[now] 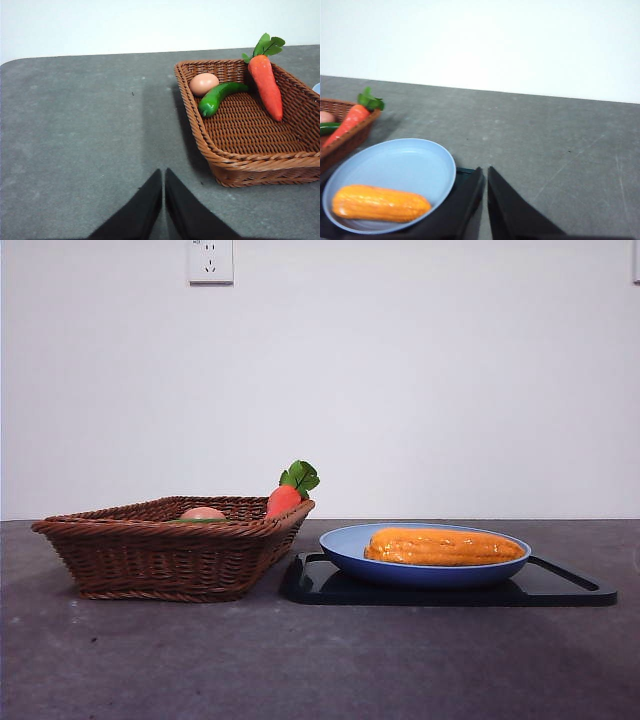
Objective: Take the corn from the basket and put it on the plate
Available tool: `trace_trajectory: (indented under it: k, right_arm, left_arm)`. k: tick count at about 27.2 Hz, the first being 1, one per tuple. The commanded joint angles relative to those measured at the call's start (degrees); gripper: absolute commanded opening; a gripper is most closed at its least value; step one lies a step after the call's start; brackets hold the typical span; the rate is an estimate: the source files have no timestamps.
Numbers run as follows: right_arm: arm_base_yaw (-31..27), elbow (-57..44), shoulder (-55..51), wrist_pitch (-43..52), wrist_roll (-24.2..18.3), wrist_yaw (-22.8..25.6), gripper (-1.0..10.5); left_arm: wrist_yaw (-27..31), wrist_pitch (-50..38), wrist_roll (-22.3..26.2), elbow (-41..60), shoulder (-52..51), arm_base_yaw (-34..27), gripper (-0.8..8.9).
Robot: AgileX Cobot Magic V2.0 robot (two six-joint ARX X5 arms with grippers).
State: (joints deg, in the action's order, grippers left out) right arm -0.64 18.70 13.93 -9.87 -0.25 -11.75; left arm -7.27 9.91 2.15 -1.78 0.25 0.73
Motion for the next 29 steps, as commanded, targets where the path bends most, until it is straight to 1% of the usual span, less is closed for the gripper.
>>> trace_trajectory:
  k: [1,14,17,23,29]
  right_arm:
    - [-0.3,-5.5,-3.4,4.3,-0.4,0.2,0.0]
    - [-0.3,-16.0,-12.3,4.7,-0.1,0.3,0.0]
    - [-0.3,-18.2,-13.7,4.7,0.8,0.3,0.0]
    - [-0.3,-18.1,-13.7,0.6,1.1,0.4,0.0]
    - [-0.3,-18.1,-13.7,0.8,1.1,0.4,0.0]
  left_arm:
    - [0.0,0.2,-0.3,1.6,-0.1,-0.1,0.08]
    - [0.0,0.2,-0.3,1.6,-0.1,-0.1,0.08]
    - [0.0,0.2,-0.3,1.6,-0.1,-0.1,0.08]
    - [0.0,0.2,-0.3,1.6,-0.1,-0.1,0.08]
    - [0.0,0.2,-0.3,1.6,-0.1,-0.1,0.08]
